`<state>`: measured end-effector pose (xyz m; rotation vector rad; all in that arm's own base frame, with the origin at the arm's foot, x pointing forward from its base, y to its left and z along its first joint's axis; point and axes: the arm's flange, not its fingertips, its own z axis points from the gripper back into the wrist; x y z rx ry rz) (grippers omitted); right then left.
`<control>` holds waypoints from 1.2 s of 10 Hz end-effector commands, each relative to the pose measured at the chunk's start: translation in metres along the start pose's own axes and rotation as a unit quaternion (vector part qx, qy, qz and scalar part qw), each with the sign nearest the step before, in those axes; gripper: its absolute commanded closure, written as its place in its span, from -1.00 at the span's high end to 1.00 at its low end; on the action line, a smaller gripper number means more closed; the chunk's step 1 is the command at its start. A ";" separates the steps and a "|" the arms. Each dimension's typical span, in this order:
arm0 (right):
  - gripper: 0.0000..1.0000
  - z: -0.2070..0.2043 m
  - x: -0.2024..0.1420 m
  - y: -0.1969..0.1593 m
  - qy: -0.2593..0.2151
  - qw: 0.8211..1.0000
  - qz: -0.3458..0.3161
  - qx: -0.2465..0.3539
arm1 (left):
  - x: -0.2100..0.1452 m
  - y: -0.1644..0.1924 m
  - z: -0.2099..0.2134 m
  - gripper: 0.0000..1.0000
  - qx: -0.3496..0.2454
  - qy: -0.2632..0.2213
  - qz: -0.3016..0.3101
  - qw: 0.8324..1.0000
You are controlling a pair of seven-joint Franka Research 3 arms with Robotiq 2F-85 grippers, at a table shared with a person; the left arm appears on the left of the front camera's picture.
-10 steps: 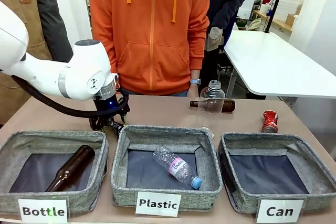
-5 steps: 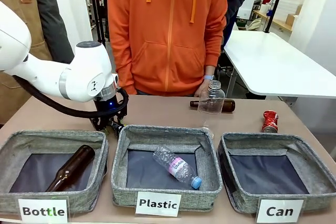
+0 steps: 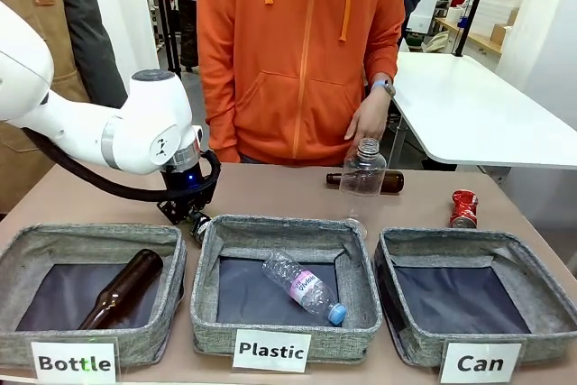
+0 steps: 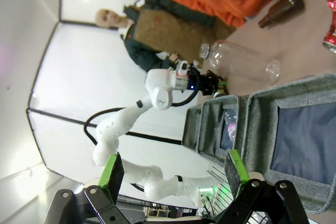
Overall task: Sort the can waste into the basket.
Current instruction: Pick up the can waste from the table and place it in the right Fabric basket.
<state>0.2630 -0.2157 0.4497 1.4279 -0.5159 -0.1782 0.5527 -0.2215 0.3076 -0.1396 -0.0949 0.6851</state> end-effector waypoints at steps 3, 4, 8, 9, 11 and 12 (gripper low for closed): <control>1.00 0.001 0.002 0.001 0.000 1.000 0.014 0.005 | 0.010 0.011 0.066 -1.00 -0.060 -0.013 0.002 0.998; 1.00 0.001 0.002 0.001 0.000 1.000 0.014 0.005 | 0.009 0.028 0.113 -1.00 -0.098 -0.016 -0.012 0.995; 1.00 0.001 0.002 0.001 0.000 1.000 0.014 0.005 | -0.039 0.142 0.236 -1.00 -0.088 0.012 -0.259 0.962; 1.00 0.001 0.002 0.001 0.000 1.000 0.014 0.005 | -0.060 0.182 0.244 -1.00 -0.058 0.015 -0.387 0.920; 1.00 0.001 0.002 0.001 0.000 1.000 0.014 0.005 | -0.083 0.240 0.239 -1.00 -0.080 -0.030 -0.531 0.843; 1.00 0.001 0.002 0.001 0.000 1.000 0.014 0.005 | -0.090 0.260 0.234 -1.00 -0.085 -0.060 -0.578 0.810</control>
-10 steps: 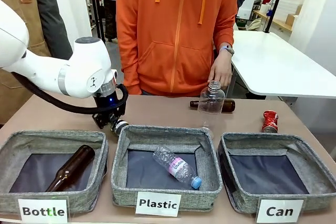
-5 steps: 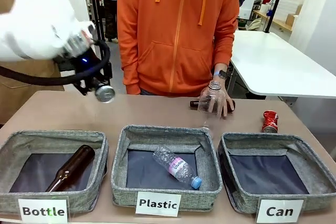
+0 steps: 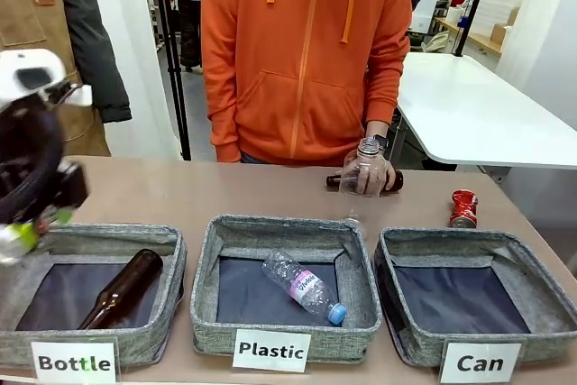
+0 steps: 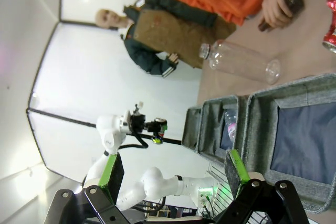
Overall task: Sort the can waste into the basket.
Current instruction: Pick up the can waste from the table and place it in the right Fabric basket.
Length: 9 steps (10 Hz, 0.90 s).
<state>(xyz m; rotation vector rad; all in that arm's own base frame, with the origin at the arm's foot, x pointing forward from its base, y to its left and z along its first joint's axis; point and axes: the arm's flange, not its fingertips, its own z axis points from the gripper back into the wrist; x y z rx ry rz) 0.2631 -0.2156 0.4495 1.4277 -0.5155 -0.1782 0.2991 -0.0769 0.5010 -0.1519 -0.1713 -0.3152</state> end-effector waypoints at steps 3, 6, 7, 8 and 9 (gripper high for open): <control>1.00 0.001 0.002 0.001 0.000 1.000 0.014 0.005 | 0.000 0.000 0.000 -1.00 0.000 0.000 0.000 1.000; 1.00 0.001 0.002 0.001 0.000 1.000 0.014 0.005 | 0.000 0.000 0.000 -1.00 0.000 0.000 0.000 1.000; 1.00 0.001 0.002 0.001 0.000 1.000 0.014 0.005 | -0.002 0.004 -0.003 -0.91 0.007 -0.003 -0.012 1.000; 1.00 0.001 0.002 0.001 0.000 1.000 0.014 0.005 | 0.005 -0.006 -0.013 -0.91 -0.018 -0.032 -0.044 0.998; 1.00 0.001 0.002 0.001 0.000 1.000 0.014 0.005 | 0.018 -0.021 -0.016 -0.91 -0.036 -0.056 -0.074 0.995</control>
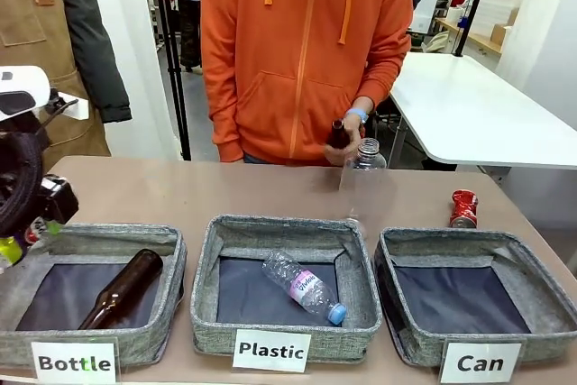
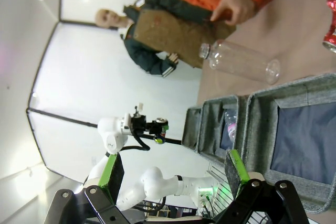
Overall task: Sort the can waste into the basket.
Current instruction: Pick up the can waste from the table and place it in the right Fabric basket.
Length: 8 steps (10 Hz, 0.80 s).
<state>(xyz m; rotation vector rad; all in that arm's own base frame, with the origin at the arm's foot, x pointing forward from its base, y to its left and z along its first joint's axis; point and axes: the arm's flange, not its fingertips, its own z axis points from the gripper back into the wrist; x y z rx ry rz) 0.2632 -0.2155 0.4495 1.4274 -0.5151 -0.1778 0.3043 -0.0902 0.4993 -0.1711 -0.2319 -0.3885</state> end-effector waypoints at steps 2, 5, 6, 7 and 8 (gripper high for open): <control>1.00 0.001 0.002 0.001 -0.001 1.000 0.014 0.005 | 0.054 -0.050 -0.009 -0.91 -0.013 -0.047 -0.104 0.993; 1.00 0.001 0.002 0.001 -0.001 1.000 0.014 0.005 | 0.106 -0.111 -0.011 -0.91 0.019 -0.036 -0.199 0.979; 1.00 0.001 0.002 0.001 -0.001 1.000 0.014 0.005 | 0.116 -0.129 -0.011 -0.91 0.002 -0.039 -0.230 0.972; 1.00 0.001 0.002 0.001 -0.001 1.000 0.014 0.005 | 0.120 -0.127 0.000 -0.91 -0.027 -0.033 -0.280 0.959; 1.00 0.001 0.002 0.001 -0.001 1.000 0.014 0.005 | 0.117 -0.111 0.014 -0.91 -0.031 -0.041 -0.274 0.960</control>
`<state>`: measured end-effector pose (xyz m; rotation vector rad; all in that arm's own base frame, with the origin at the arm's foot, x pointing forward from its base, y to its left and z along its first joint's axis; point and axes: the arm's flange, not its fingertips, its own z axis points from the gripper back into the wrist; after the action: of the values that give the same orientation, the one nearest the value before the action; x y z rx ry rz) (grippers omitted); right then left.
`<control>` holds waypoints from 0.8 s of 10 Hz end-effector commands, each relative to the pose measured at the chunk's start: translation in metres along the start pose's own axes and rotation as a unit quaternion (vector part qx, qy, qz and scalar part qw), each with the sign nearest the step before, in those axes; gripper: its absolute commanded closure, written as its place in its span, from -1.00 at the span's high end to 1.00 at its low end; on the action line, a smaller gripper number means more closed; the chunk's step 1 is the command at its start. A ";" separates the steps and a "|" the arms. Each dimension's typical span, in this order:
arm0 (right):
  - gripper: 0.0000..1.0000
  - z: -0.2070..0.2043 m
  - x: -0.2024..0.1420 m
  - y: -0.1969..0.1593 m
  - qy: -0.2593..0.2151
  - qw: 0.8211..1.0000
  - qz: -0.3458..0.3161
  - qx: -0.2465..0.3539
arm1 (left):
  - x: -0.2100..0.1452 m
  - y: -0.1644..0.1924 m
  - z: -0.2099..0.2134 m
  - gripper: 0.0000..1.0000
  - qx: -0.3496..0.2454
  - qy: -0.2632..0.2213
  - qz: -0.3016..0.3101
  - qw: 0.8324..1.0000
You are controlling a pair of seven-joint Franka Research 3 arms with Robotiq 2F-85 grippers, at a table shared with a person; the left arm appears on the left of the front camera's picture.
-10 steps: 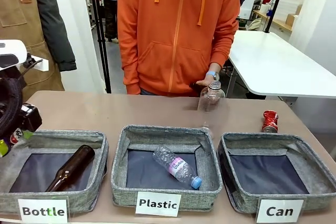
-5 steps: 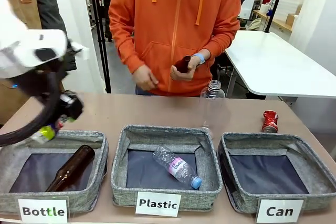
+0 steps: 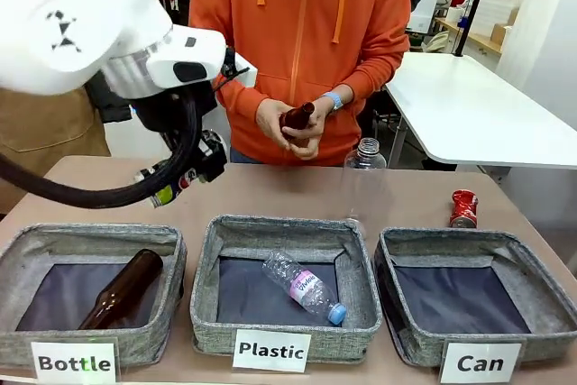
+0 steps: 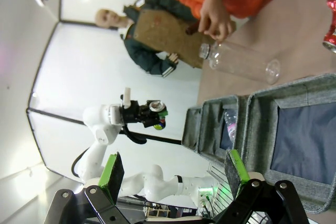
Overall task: Sort the can waste into the basket.
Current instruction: Pick up the can waste from the table and place it in the right Fabric basket.
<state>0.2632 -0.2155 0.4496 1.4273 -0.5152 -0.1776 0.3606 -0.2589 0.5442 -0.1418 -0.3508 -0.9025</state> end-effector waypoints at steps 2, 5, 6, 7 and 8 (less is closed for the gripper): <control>1.00 0.001 0.002 0.001 -0.001 1.000 0.014 0.005 | -0.068 0.056 0.056 -0.91 -0.004 -0.031 -0.008 0.999; 1.00 0.001 0.002 0.001 -0.001 1.000 0.014 0.005 | -0.216 0.105 0.114 -0.91 0.052 -0.072 0.034 0.995; 1.00 0.001 0.002 0.001 -0.001 1.000 0.014 0.005 | -0.259 0.114 0.131 -0.91 0.067 -0.089 0.062 0.992; 1.00 0.001 0.002 0.001 -0.001 1.000 0.014 0.005 | -0.308 0.119 0.147 -0.91 0.073 -0.119 0.080 0.987; 1.00 0.001 0.002 0.001 -0.001 1.000 0.014 0.005 | -0.343 0.122 0.158 -0.91 0.073 -0.162 0.102 0.979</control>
<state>0.2633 -0.2155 0.4491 1.4276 -0.5141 -0.1784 0.2399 0.0974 0.5810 -0.1658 -0.6314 -0.6631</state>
